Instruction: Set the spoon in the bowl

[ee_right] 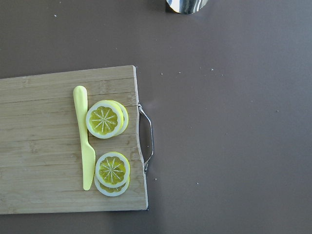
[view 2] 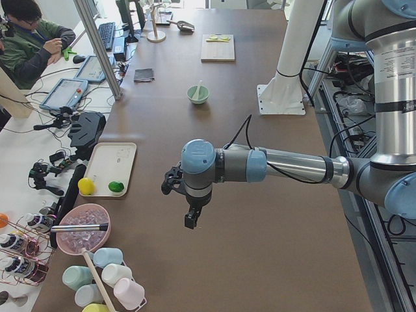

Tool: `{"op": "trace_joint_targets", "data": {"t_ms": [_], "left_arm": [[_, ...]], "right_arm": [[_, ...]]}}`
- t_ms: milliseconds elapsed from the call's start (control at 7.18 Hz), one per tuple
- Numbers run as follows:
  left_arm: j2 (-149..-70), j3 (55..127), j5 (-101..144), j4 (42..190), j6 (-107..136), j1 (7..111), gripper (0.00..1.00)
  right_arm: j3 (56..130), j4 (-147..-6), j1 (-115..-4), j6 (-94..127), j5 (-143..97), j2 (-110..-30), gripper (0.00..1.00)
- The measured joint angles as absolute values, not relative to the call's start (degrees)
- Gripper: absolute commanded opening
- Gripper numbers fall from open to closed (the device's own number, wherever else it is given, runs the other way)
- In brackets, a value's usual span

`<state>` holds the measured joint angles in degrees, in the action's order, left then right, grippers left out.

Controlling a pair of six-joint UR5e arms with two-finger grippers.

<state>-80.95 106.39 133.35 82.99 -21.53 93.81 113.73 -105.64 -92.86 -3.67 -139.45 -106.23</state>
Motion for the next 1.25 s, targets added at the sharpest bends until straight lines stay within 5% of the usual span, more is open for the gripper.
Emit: {"op": "trace_joint_targets", "data": {"t_ms": [1254], "left_arm": [[-81.03,106.31,133.36,83.84,-21.53,93.62,0.99]], "right_arm": [[113.45,-103.63,-91.85,-3.52,-139.62,-106.17,1.00]]}}
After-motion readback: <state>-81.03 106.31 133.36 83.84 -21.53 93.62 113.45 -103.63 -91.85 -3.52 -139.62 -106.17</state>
